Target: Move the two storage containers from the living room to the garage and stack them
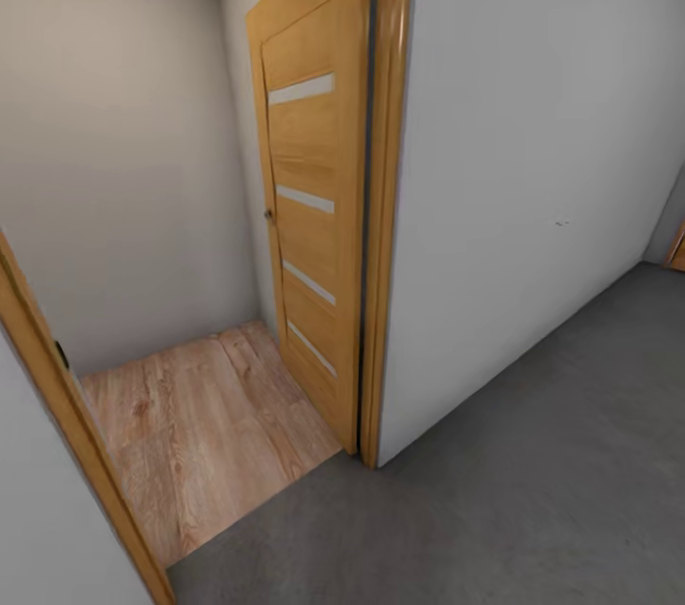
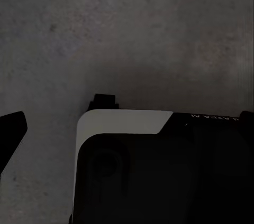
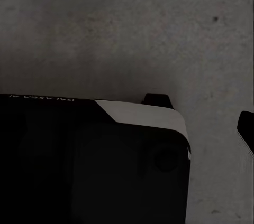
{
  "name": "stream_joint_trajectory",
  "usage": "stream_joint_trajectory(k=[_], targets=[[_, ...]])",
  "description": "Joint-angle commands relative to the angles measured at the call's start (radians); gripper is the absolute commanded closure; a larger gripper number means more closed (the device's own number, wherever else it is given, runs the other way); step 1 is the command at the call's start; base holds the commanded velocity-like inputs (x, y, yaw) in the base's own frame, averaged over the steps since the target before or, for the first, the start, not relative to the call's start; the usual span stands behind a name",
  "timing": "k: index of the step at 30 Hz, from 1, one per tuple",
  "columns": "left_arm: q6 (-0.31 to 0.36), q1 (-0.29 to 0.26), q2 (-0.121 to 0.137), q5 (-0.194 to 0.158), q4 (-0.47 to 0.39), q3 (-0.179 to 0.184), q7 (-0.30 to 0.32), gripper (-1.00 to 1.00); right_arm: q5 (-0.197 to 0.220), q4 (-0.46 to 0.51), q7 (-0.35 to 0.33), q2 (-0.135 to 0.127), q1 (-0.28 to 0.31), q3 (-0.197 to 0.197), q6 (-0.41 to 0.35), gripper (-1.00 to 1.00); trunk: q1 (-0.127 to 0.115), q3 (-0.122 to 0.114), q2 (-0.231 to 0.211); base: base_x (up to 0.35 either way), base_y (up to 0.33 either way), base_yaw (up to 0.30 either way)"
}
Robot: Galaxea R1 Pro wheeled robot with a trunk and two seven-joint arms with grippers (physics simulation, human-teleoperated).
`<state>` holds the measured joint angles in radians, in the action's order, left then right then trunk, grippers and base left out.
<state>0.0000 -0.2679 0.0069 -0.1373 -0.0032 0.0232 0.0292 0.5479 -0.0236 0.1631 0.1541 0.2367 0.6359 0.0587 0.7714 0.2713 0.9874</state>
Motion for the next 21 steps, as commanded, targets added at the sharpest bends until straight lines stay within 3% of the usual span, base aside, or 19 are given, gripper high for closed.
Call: stream_joint_trajectory(k=[1,9,21], targets=[[0.0,-0.001,0.0,-0.01,0.0,0.003,0.003,-1.0,0.01,-0.002,0.001,0.001,0.001,0.008,0.005,-1.0,0.001,0.001,0.001,0.32,0.0,0.0],[0.0,-0.001,0.001,-0.01,0.0,0.003,0.003,-1.0,0.011,-0.002,0.001,0.001,0.001,0.008,0.005,-1.0,0.001,0.001,0.001,0.32,0.0,-0.1],[-0.001,-0.001,0.001,-0.01,0.0,0.003,0.003,-1.0,0.01,-0.002,0.001,0.001,0.001,0.008,0.005,-1.0,0.001,0.001,0.001,0.321,0.0,-0.007]])
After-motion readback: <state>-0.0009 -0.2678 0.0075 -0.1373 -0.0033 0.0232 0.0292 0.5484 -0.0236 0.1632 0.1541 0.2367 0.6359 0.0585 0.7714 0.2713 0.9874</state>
